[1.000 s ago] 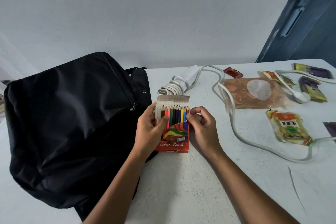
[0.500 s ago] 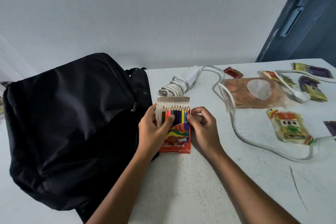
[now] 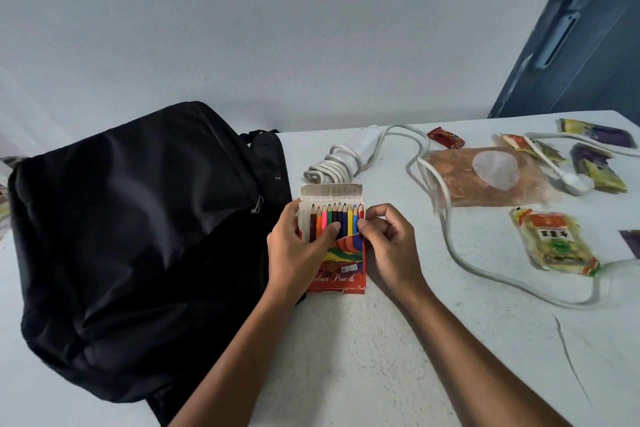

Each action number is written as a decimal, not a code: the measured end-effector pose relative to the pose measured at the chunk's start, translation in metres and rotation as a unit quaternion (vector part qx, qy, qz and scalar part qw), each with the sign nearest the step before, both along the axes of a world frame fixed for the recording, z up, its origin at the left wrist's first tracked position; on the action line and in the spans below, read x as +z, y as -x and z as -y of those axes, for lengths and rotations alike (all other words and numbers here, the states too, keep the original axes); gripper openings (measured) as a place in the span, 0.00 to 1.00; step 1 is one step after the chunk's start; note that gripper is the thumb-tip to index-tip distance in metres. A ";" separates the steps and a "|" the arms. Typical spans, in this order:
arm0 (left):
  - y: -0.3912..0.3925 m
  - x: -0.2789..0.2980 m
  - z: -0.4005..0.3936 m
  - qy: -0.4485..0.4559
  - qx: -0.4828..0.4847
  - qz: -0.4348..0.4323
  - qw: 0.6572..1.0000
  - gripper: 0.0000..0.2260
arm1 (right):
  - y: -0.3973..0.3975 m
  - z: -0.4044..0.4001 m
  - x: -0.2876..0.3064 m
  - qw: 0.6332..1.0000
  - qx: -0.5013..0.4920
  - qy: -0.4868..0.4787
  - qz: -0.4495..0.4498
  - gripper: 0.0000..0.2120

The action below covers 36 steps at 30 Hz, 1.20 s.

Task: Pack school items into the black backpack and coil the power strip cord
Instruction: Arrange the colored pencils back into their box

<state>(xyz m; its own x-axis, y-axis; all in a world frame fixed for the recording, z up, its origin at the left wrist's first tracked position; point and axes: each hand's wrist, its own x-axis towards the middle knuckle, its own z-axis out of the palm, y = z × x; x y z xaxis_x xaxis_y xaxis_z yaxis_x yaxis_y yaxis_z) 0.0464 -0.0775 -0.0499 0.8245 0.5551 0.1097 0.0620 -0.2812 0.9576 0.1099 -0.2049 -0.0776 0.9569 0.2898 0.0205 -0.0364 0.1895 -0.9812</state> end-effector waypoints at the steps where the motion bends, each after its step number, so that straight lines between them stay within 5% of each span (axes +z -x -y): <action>1: 0.000 0.000 0.000 0.000 -0.001 -0.001 1.000 0.16 | 0.000 0.000 -0.001 1.000 0.001 -0.001 -0.002 0.06; 21: 0.004 -0.003 -0.001 -0.014 -0.033 0.004 0.999 0.16 | -0.001 0.002 0.007 0.999 0.004 0.012 -0.046 0.08; 25: 0.006 0.005 -0.002 0.002 -0.068 -0.016 0.998 0.12 | -0.008 0.008 0.015 0.992 0.056 -0.021 -0.115 0.11; 30: 0.011 0.038 0.001 0.040 -0.109 -0.058 0.992 0.11 | -0.011 0.031 0.049 0.983 0.148 0.095 -0.057 0.11; 36: 0.033 0.077 0.004 0.062 -0.243 -0.152 0.956 0.14 | -0.013 0.066 0.072 0.899 0.390 0.013 -0.197 0.30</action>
